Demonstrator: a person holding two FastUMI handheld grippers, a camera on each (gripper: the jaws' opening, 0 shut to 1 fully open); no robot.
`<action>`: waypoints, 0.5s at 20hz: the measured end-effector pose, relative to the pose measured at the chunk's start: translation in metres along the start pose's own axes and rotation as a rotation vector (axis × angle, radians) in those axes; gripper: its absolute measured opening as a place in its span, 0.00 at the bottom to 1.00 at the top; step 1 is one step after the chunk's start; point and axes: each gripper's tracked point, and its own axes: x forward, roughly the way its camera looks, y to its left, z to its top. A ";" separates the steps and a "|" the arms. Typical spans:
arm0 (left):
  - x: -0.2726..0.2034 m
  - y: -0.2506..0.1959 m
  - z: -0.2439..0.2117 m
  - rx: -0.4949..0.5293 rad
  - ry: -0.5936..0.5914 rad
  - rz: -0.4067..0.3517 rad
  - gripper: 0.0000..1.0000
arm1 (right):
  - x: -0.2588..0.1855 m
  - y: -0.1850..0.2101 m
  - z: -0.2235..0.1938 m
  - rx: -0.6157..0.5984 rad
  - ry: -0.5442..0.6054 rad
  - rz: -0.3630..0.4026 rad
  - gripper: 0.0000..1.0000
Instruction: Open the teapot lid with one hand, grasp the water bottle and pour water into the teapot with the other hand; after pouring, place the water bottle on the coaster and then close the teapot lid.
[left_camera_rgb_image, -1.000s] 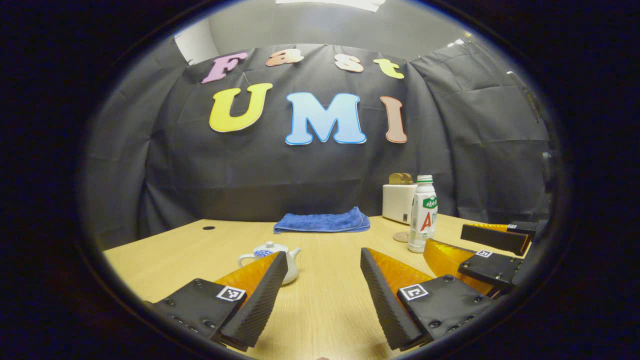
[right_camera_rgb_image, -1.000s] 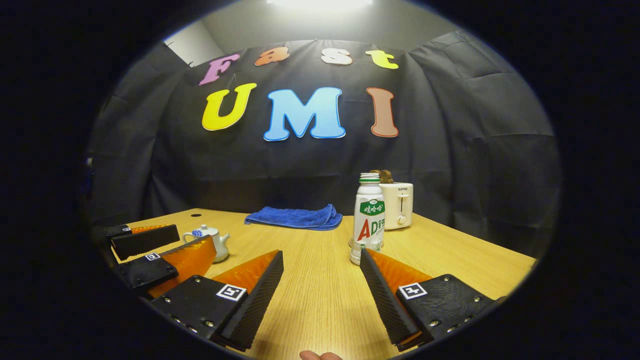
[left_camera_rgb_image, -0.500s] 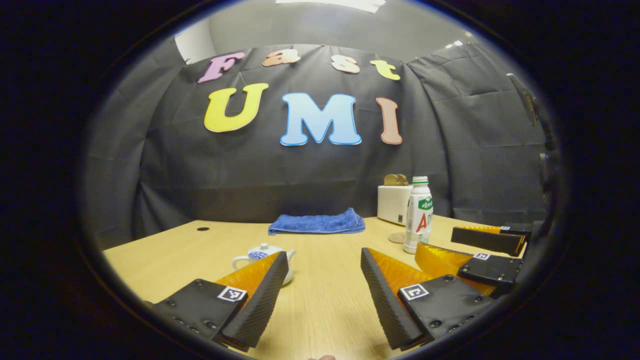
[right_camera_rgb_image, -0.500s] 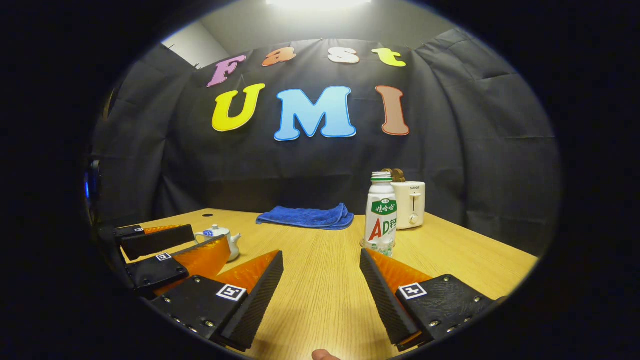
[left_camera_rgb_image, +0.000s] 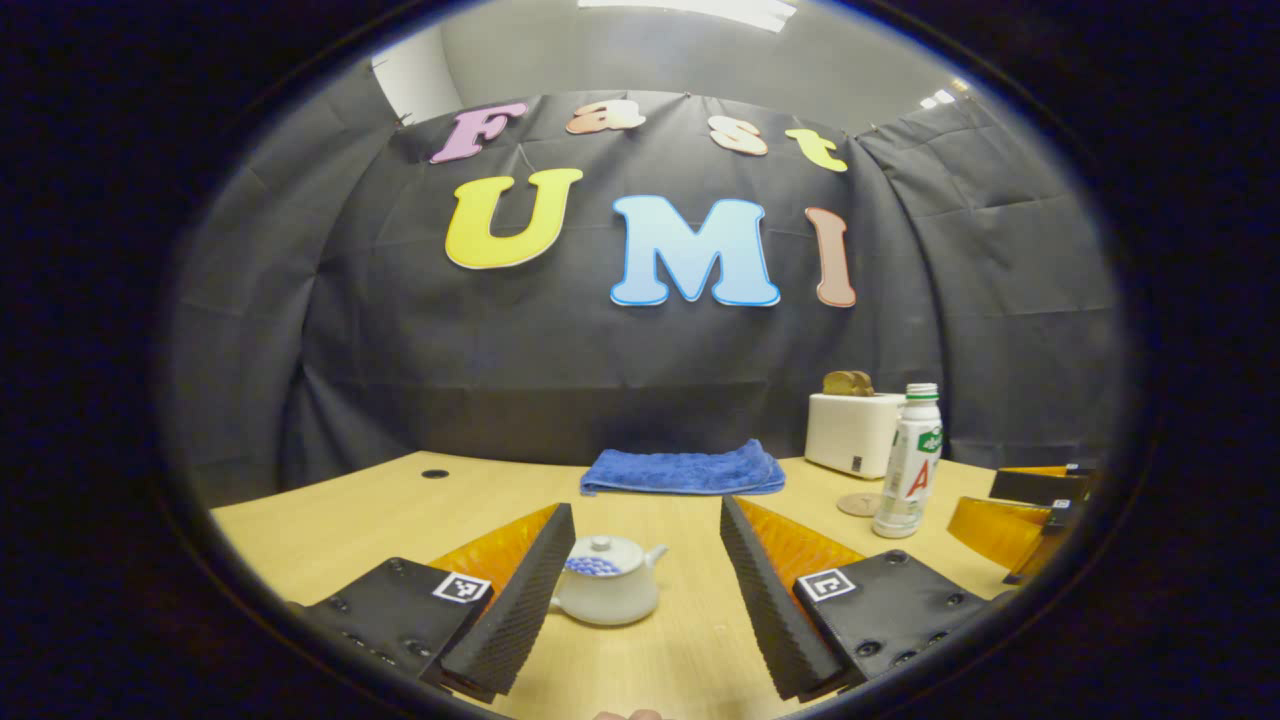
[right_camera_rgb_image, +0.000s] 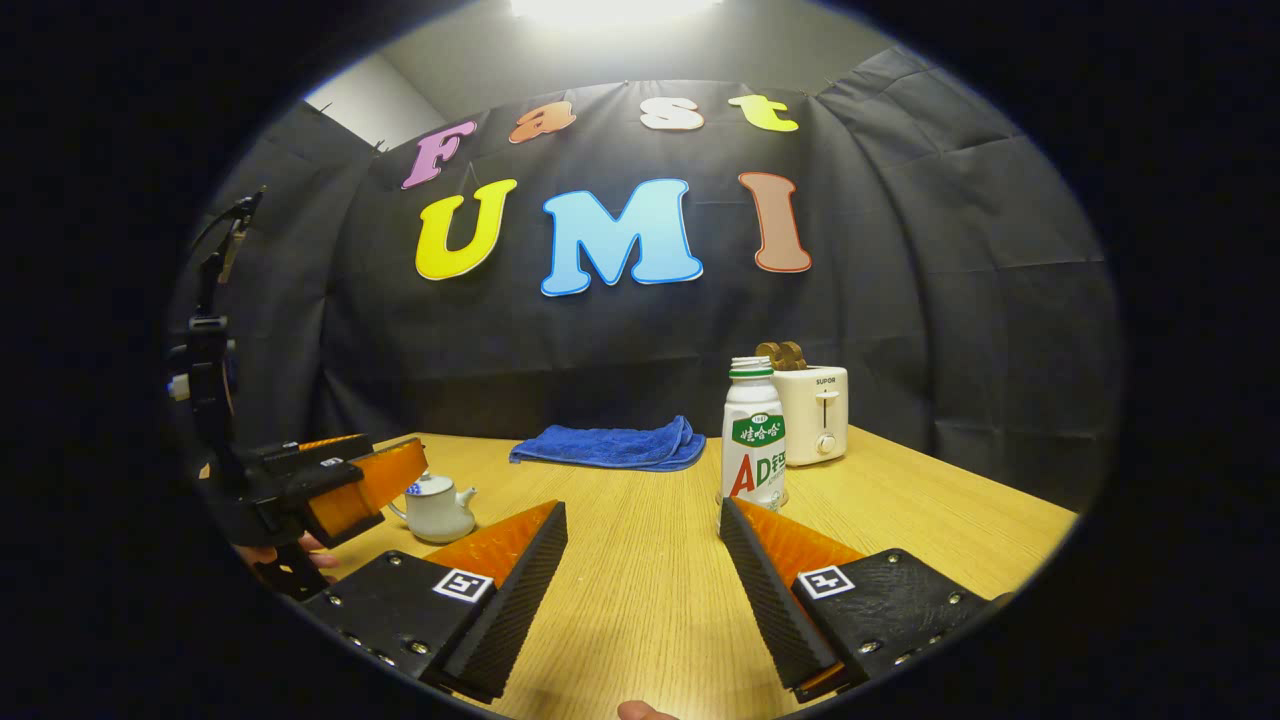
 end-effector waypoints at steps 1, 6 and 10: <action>0.007 0.003 0.000 0.007 0.003 0.007 0.99 | 0.000 0.001 0.000 0.000 0.003 0.005 0.95; 0.040 0.014 -0.017 0.018 0.050 0.021 0.99 | 0.001 0.000 -0.004 -0.011 0.014 0.003 0.95; 0.060 0.023 -0.037 0.017 0.096 0.038 0.99 | 0.002 -0.002 -0.007 0.002 0.024 0.001 0.95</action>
